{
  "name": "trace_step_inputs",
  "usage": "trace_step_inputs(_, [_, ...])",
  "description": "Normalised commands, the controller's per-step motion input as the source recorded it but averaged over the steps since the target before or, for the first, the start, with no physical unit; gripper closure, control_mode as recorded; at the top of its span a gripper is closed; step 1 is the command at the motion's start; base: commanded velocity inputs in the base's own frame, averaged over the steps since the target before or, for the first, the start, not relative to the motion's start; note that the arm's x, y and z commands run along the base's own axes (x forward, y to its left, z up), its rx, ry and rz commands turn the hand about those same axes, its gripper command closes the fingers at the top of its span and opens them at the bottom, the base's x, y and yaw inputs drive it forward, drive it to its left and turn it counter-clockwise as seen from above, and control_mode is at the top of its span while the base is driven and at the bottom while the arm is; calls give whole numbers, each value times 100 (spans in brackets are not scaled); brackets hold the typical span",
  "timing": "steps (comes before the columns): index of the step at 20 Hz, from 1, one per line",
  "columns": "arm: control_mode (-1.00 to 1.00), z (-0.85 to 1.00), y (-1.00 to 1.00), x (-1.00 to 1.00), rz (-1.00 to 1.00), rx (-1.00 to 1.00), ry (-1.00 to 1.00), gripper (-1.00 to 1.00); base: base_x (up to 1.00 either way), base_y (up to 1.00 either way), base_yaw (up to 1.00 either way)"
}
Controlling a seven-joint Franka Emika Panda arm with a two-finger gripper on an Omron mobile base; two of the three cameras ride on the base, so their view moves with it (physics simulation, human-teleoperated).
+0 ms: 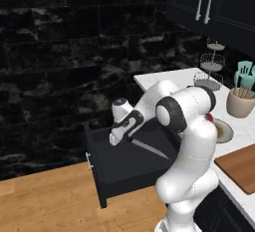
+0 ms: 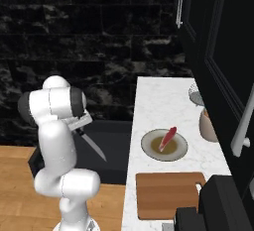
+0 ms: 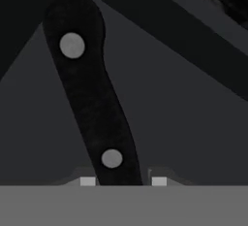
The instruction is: Pick up the knife from the drawer and place it on the cutting board. Then place the meat from the plate to the cutting board.
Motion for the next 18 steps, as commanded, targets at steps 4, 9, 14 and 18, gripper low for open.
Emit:
trace_step_inputs(4, [-100, 100, 0, -66, 10, 0, -37, 100, 0, 0, 0])
trace_step_inputs(9, [-100, 100, 1, -48, 11, 0, -29, 100, 0, 0, 0])
trace_step_inputs(14, [-100, 100, 0, -40, 3, 0, -14, 100, 0, 0, 0])
trace_step_inputs(18, [-100, 100, -26, -36, 0, 0, 2, 100, 0, 0, 0])
